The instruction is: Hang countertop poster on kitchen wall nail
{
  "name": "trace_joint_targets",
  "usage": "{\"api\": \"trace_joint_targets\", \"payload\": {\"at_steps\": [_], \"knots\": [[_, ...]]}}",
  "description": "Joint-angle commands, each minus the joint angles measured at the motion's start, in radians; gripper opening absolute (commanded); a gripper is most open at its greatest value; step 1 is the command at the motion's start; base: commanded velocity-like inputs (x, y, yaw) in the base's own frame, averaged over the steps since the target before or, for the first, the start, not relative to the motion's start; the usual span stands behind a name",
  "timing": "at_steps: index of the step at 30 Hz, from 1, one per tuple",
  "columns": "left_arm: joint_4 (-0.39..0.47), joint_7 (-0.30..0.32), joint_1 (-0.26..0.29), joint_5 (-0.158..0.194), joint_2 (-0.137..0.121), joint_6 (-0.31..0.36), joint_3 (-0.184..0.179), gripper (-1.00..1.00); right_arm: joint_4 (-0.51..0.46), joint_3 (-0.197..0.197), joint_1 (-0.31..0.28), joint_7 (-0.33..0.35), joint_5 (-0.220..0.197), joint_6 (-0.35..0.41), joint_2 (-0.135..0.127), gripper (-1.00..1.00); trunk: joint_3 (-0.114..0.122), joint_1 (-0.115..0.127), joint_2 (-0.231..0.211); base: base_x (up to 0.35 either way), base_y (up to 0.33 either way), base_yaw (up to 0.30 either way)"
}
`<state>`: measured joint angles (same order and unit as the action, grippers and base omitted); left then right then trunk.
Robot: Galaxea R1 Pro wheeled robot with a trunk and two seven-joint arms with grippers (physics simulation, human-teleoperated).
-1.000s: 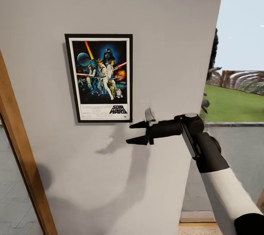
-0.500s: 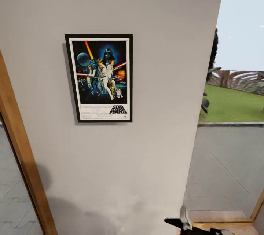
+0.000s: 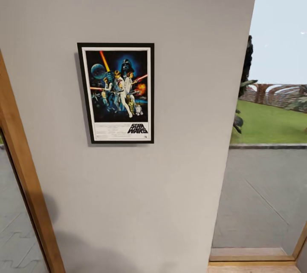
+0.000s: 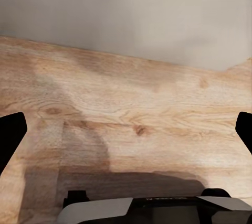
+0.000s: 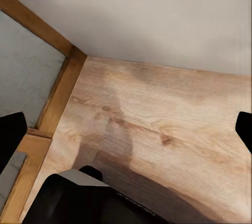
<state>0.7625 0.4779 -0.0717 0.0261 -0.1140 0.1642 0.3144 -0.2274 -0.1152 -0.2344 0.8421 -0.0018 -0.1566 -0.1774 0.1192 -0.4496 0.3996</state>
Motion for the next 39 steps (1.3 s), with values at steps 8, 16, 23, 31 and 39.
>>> {"api": "trace_joint_targets", "payload": {"at_steps": [8,16,23,31,39], "knots": [[-0.001,0.002,0.0,0.002,0.001,0.007,-0.005,1.0,0.012,-0.005,0.0,-0.066,-0.002,-0.007,0.004,1.0,0.013,0.0,0.0,0.0,0.0,0.0],[-0.029,0.001,0.0,0.002,0.002,0.005,-0.01,1.0,0.015,-0.006,0.0,-0.138,-0.003,-0.006,0.008,1.0,0.026,0.0,0.0,0.0,0.0,0.0],[-0.034,0.001,0.0,0.002,0.002,0.005,-0.008,1.0,0.058,-0.003,0.0,-0.756,-0.252,-0.005,0.087,1.0,0.028,0.0,0.0,0.0,0.0,0.0],[-0.034,0.001,0.0,0.001,0.002,0.004,-0.007,1.0,0.248,-0.001,0.0,-0.836,-0.277,-0.008,0.091,1.0,0.028,0.0,0.0,0.0,0.0,0.0],[-0.034,0.001,0.0,0.002,0.002,0.004,-0.006,1.0,0.259,-0.001,0.0,-0.838,-0.278,-0.008,0.091,1.0,0.028,0.0,0.0,0.0,0.0,0.0]]}}
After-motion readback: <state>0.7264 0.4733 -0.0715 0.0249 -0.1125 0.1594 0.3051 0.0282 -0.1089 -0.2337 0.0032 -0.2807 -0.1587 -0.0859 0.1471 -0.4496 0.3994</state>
